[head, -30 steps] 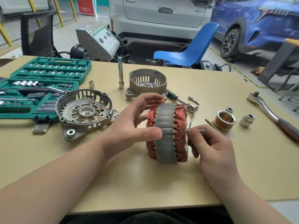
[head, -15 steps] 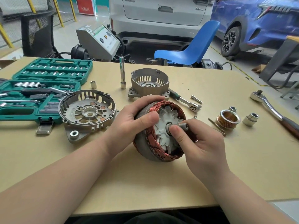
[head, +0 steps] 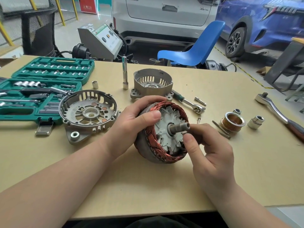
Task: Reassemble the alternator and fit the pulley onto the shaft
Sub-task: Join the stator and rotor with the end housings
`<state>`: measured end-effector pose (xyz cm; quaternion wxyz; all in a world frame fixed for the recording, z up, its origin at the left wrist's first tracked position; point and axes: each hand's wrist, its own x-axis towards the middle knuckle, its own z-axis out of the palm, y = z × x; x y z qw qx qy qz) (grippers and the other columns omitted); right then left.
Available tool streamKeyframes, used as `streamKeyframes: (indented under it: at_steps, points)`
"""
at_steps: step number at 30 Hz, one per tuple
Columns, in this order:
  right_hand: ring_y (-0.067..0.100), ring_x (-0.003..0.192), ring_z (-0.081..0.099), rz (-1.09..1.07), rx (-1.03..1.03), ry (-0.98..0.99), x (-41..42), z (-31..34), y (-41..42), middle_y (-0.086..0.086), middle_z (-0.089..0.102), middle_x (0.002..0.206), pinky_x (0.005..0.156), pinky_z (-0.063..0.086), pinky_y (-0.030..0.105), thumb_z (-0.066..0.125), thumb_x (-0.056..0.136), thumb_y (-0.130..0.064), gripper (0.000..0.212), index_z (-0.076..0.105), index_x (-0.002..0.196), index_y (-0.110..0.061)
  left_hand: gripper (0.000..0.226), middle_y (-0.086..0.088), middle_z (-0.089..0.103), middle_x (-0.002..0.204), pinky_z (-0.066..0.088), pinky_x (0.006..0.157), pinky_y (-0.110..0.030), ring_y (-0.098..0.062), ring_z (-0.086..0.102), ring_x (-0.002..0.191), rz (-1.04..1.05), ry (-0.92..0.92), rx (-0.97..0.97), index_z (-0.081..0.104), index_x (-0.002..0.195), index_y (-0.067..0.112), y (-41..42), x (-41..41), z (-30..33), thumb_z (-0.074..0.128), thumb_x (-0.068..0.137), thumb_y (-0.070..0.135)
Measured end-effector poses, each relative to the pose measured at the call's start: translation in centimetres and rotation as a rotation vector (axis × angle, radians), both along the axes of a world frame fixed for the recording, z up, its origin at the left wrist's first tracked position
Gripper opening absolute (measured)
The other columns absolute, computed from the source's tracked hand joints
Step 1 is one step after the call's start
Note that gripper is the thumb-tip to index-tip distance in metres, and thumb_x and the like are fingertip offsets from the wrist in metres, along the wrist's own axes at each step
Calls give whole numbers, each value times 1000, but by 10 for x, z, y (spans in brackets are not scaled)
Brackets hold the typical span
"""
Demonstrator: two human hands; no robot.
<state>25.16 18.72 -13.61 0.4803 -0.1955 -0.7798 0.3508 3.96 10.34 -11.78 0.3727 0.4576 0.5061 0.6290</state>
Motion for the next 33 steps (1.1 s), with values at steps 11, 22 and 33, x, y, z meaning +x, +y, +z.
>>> streamKeyframes:
  at_steps: [11, 22, 33]
  points:
    - [20, 116, 66, 13, -89, -26, -17, 14, -3, -6, 72, 117, 93, 49, 21, 66, 100, -34, 25, 76, 118, -21, 54, -15, 72, 132, 54, 105, -64, -41, 70, 121, -2, -59, 11, 69, 135, 24, 0, 2, 4, 72, 83, 37]
    - [28, 113, 69, -51, -187, 114, -31, 10, -19, -1, 74, 113, 97, 54, 55, 62, 103, -32, 17, 75, 107, -23, 54, -14, 74, 129, 58, 101, -58, -38, 72, 118, 44, -89, 32, 71, 133, 23, -1, 4, 3, 72, 81, 37]
    - [19, 103, 70, -12, 85, -91, -53, 45, -2, -6, 75, 101, 88, 54, 43, 67, 95, -21, 11, 77, 98, -16, 42, -16, 77, 121, 59, 100, -44, -34, 74, 115, 158, -174, 70, 72, 128, 7, -4, -3, 10, 60, 93, 29]
